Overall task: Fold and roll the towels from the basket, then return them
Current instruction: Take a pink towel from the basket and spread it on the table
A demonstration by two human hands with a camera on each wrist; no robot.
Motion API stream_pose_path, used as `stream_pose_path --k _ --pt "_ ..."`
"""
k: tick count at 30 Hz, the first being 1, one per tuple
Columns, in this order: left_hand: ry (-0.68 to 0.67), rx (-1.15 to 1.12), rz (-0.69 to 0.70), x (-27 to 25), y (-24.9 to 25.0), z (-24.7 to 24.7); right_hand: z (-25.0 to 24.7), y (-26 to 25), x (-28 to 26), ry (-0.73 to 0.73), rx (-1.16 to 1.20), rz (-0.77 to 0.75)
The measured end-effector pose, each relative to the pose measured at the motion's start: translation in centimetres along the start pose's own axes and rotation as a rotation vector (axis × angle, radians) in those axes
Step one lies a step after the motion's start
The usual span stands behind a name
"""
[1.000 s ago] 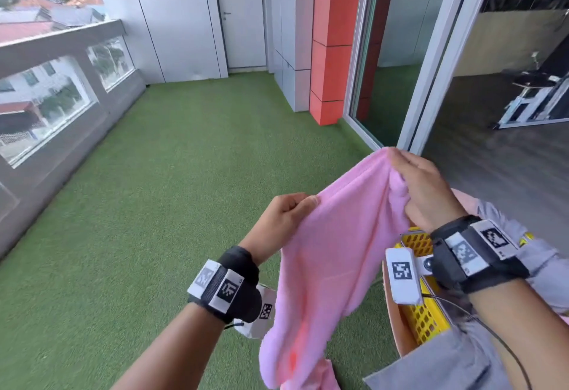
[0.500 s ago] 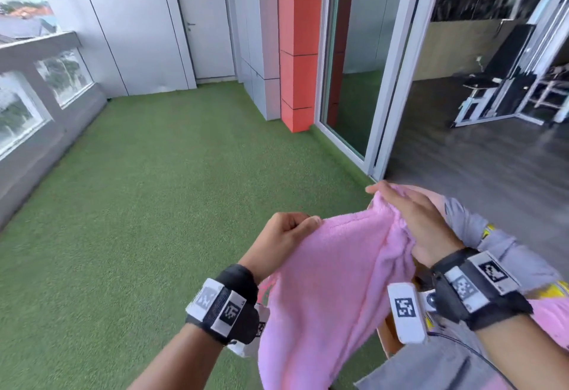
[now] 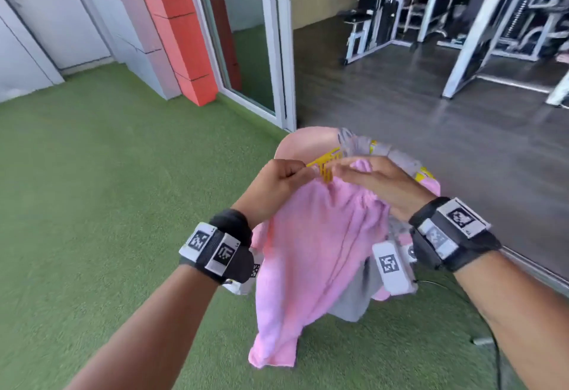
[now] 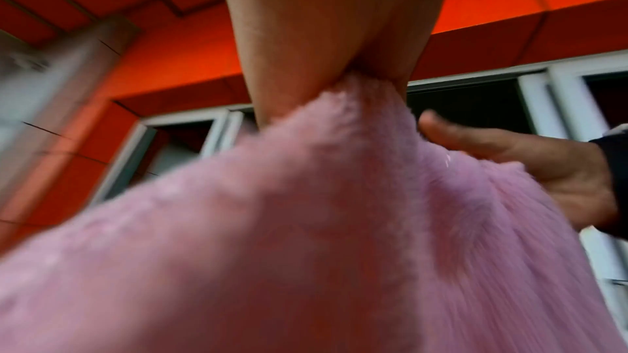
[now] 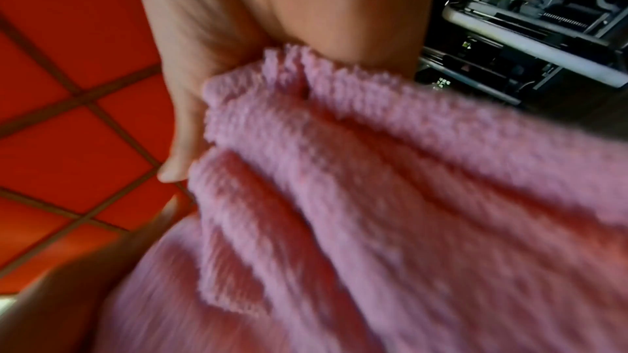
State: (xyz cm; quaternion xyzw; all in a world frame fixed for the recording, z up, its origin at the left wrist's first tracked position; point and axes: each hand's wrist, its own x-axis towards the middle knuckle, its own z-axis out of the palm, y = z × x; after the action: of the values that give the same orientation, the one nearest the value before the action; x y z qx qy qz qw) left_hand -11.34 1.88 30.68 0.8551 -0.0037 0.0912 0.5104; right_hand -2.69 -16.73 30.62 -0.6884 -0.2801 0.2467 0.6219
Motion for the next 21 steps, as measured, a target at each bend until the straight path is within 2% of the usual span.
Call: stream_pose_path --k 1,2,7,8,12,15,21 --pt "-0.052 0.001 0.025 1.3 0.7 2.1 -0.7 0.5 -1.4 -0.079 -0.023 0.012" --pt "-0.101 0.001 0.05 2.4 1.6 4.2 -1.9 1.2 -2.6 -0.076 -0.033 0.022" --pt "-0.229 -0.028 0.035 4.7 4.2 13.5 -13.8 3.6 -8.1 0.408 -0.003 0.002" --pt "-0.235 -0.04 0.031 5.0 4.6 15.1 -16.4 3.8 -9.4 0.463 -0.013 0.002" --pt "-0.273 -0.101 0.031 6.6 6.5 20.7 -24.3 4.5 -13.2 0.494 -0.082 0.053" --pt "-0.268 -0.142 0.037 8.4 7.9 24.3 -28.5 4.3 -14.3 0.577 -0.143 0.05" --pt "-0.232 -0.136 0.049 13.9 9.8 28.7 -34.7 1.7 -11.6 0.573 -0.311 0.046"
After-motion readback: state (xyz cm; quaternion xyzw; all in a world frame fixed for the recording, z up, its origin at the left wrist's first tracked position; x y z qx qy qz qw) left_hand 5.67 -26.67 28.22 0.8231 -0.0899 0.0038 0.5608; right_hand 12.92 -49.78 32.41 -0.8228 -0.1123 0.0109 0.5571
